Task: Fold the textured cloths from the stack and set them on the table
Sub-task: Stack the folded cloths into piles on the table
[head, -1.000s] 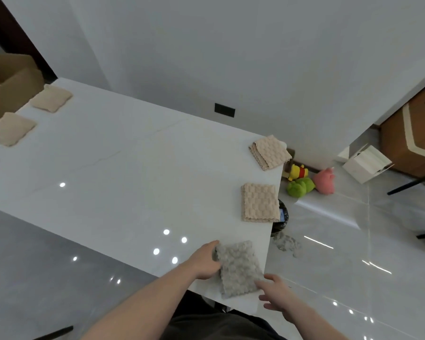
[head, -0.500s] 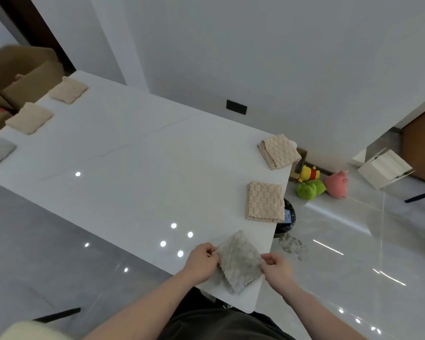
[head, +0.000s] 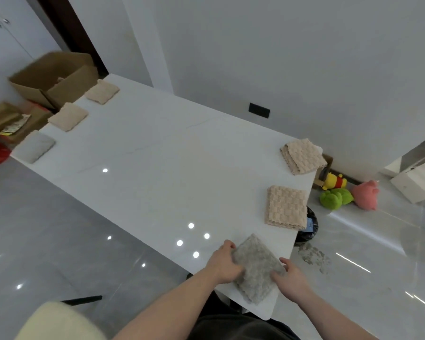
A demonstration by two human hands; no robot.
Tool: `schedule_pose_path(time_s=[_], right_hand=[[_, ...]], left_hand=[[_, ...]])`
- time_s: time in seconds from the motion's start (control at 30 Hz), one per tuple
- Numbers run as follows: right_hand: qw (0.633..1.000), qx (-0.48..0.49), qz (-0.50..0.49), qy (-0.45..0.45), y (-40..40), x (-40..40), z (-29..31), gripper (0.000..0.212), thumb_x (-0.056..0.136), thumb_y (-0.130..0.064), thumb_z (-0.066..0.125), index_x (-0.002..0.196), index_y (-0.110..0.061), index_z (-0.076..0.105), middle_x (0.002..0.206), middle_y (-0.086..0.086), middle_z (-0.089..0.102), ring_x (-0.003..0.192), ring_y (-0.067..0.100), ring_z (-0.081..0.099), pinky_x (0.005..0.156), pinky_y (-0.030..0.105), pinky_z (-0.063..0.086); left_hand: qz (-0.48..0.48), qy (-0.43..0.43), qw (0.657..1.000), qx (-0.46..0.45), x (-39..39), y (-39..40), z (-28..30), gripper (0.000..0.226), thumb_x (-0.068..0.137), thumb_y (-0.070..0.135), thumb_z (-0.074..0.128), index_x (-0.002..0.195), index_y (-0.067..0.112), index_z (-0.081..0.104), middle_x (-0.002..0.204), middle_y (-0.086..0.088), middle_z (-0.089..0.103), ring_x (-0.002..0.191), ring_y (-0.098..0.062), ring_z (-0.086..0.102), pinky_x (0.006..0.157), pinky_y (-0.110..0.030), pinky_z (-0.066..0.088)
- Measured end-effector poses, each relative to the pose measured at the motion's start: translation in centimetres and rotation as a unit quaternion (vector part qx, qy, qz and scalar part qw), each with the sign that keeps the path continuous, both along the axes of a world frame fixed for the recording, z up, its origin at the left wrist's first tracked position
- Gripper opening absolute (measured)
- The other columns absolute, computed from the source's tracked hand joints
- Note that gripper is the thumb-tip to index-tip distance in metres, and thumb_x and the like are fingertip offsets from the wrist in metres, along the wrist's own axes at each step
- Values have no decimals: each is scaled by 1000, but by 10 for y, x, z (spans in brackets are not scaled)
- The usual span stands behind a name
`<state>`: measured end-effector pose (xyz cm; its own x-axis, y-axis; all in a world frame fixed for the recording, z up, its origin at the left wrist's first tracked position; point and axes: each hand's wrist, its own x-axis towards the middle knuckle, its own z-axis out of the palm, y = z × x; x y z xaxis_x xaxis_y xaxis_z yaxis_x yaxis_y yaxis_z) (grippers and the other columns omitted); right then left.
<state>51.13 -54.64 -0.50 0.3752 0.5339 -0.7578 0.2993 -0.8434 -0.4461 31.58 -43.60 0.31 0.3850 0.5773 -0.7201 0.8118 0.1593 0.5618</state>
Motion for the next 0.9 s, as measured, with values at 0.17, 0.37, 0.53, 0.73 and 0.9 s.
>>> schedule_pose_path(time_s=[0.17,0.37,0.53,0.73,0.9], right_hand=[[999,-37,33,16,13,4,-2,38,101,-29,60,136,-14,56,127,8,64,96,21,58,89,37,50],[997,-4,57,46,22,11,7,8,103,-28,53,103,-19,53,100,8,59,97,29,64,100,49,53],[995,9,97,7,16,12,6,27,103,-37,53,124,-20,47,89,3,61,75,21,63,65,33,49],[993,7,116,-4,0,9,-6,41,100,-39,54,137,-26,42,103,-5,64,82,16,65,67,31,51],[995,9,98,6,-6,10,-13,17,98,-29,57,112,-18,56,76,-2,58,67,17,57,65,31,44]], left_hand=[[-67,41,997,-23,3,2,2,71,90,29,60,153,19,30,132,-9,61,118,-29,59,99,-35,50],[-2,19,1000,-24,-4,-11,-10,12,89,26,52,80,18,53,91,0,56,84,-20,58,82,-35,53],[37,27,999,9,-6,-18,-20,36,87,38,58,116,18,54,126,0,44,107,-22,58,89,-32,53],[46,-14,998,-47,4,-18,-22,66,84,36,62,144,21,38,126,3,58,114,-18,59,98,-32,51],[25,6,1000,-14,9,-18,-22,25,95,31,55,117,20,53,102,7,60,96,-14,60,91,-31,54]])
